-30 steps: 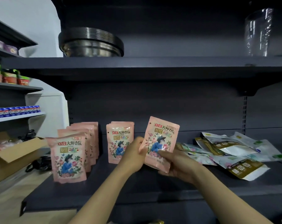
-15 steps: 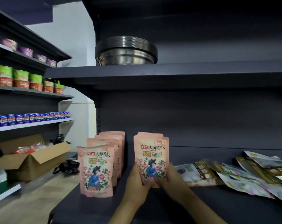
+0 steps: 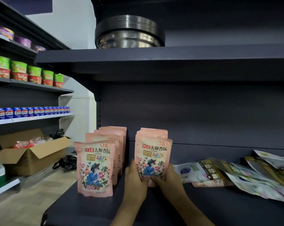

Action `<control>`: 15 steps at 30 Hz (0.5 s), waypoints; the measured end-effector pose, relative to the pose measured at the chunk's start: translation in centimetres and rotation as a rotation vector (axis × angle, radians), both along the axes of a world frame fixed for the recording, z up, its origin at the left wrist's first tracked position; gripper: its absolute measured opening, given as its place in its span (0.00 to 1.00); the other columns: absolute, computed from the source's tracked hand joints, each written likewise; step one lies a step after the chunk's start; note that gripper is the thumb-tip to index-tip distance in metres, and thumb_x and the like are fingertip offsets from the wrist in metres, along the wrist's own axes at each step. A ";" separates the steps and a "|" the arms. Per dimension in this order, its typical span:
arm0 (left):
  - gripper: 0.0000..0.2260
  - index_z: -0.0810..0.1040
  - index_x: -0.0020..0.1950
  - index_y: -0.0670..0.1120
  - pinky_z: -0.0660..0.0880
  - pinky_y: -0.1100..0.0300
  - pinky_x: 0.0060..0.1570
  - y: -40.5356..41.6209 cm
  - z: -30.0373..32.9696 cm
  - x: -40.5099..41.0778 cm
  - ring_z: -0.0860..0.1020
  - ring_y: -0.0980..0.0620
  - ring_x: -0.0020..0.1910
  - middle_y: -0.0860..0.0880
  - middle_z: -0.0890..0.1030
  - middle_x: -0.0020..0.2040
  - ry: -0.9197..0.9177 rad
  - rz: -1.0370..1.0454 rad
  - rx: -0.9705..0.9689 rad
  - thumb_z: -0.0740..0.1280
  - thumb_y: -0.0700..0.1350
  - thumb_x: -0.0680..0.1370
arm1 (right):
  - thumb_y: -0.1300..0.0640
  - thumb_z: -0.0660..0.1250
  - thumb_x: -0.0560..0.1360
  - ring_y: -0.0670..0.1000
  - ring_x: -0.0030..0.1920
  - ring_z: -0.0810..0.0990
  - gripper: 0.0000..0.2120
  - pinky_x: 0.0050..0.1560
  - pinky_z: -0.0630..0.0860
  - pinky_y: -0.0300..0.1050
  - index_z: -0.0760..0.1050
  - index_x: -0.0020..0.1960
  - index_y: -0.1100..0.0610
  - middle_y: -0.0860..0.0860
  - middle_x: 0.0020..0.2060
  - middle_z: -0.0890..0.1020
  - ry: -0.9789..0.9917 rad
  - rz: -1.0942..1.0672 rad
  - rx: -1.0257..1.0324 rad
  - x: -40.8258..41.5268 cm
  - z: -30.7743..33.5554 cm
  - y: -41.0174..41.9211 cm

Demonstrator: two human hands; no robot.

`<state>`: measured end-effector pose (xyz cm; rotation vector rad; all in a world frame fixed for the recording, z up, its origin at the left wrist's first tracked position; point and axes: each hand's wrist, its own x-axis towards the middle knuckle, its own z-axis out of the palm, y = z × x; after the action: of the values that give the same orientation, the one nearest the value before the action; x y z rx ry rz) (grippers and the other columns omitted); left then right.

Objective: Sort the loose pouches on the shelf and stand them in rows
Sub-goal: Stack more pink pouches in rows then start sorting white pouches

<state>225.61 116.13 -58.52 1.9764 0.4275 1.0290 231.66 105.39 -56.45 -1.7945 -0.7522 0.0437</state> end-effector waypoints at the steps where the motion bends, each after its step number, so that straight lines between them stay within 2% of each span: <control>1: 0.25 0.67 0.68 0.47 0.70 0.66 0.51 0.1 -0.2 0.0 0.73 0.55 0.54 0.48 0.71 0.57 0.010 0.011 -0.006 0.69 0.35 0.73 | 0.60 0.70 0.73 0.36 0.42 0.76 0.15 0.32 0.73 0.28 0.67 0.54 0.54 0.44 0.45 0.78 0.003 -0.004 -0.004 0.0 0.0 0.1; 3: 0.25 0.67 0.68 0.45 0.73 0.65 0.52 0.2 -0.2 0.1 0.75 0.53 0.56 0.47 0.73 0.58 0.015 0.034 -0.006 0.69 0.36 0.73 | 0.60 0.70 0.73 0.36 0.41 0.76 0.14 0.31 0.72 0.28 0.66 0.53 0.55 0.43 0.44 0.77 0.008 -0.009 -0.007 0.0 0.0 0.1; 7: 0.27 0.64 0.71 0.43 0.75 0.60 0.57 0.2 -0.2 0.2 0.75 0.51 0.60 0.46 0.74 0.61 0.043 0.042 -0.029 0.69 0.37 0.73 | 0.59 0.70 0.73 0.38 0.42 0.76 0.15 0.34 0.72 0.30 0.66 0.54 0.55 0.44 0.44 0.77 0.007 -0.015 -0.028 0.0 0.0 0.1; 11: 0.26 0.63 0.71 0.44 0.69 0.65 0.54 -0.2 0.1 0.1 0.72 0.53 0.60 0.46 0.72 0.62 0.075 0.057 -0.014 0.67 0.38 0.75 | 0.59 0.70 0.73 0.38 0.41 0.75 0.14 0.33 0.72 0.31 0.67 0.53 0.56 0.46 0.45 0.77 -0.017 -0.038 -0.046 0.0 -0.2 0.0; 15: 0.26 0.64 0.71 0.44 0.73 0.65 0.54 -0.3 0.1 0.2 0.73 0.53 0.59 0.47 0.72 0.60 0.085 0.063 -0.001 0.68 0.40 0.74 | 0.60 0.69 0.74 0.42 0.43 0.77 0.13 0.35 0.71 0.31 0.67 0.53 0.54 0.48 0.47 0.78 -0.045 -0.073 -0.038 0.1 -0.2 0.0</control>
<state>225.77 115.78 -58.39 2.0219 0.5403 0.9861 231.72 105.36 -56.67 -1.8634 -0.7212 -0.0313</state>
